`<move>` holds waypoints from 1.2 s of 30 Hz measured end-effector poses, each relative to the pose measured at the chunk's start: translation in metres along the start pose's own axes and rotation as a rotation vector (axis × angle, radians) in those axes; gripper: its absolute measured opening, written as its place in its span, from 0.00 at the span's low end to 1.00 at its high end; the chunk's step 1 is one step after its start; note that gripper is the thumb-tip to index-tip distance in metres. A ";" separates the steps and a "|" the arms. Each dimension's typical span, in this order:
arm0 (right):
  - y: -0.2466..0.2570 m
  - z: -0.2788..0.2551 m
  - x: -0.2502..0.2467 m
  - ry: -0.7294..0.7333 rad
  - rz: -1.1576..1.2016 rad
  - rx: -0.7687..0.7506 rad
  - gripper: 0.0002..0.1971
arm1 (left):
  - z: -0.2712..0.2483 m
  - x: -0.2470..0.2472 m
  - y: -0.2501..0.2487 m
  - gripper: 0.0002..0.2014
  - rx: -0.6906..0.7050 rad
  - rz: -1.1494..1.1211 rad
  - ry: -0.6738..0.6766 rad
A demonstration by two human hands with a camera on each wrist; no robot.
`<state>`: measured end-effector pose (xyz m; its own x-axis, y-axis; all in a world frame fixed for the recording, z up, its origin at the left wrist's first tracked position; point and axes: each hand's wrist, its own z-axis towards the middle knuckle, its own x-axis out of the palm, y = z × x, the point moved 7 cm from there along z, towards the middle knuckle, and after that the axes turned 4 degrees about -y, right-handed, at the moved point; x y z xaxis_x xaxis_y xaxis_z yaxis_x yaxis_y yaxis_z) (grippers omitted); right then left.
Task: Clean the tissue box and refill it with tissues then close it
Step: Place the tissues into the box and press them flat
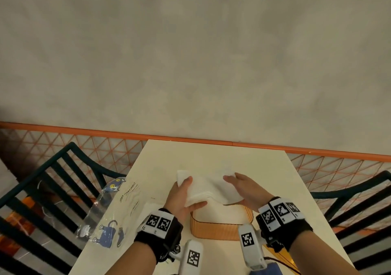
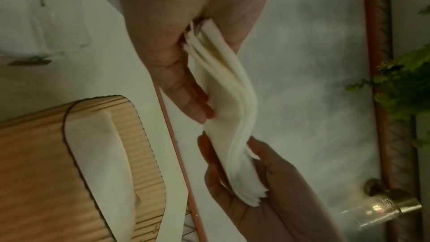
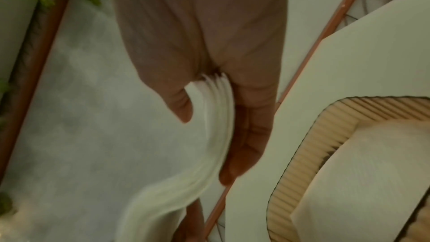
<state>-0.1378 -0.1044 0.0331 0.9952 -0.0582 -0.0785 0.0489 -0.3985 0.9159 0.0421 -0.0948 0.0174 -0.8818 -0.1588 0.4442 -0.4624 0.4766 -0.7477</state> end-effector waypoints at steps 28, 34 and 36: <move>-0.064 0.043 -0.035 -0.236 -1.074 0.011 0.20 | 0.074 0.013 0.038 0.17 0.425 1.796 -0.443; -0.037 0.025 -0.013 -0.238 -1.453 -0.402 0.30 | 0.068 0.043 0.050 0.24 0.711 1.967 0.056; -0.047 0.031 -0.011 -0.091 -1.501 -0.301 0.34 | 0.073 0.034 0.062 0.27 0.468 1.924 0.187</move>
<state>-0.1533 -0.1133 -0.0214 0.0060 0.1573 -0.9875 0.9984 0.0541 0.0147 -0.0230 -0.1337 -0.0498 -0.1553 0.2855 -0.9457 0.9022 -0.3489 -0.2535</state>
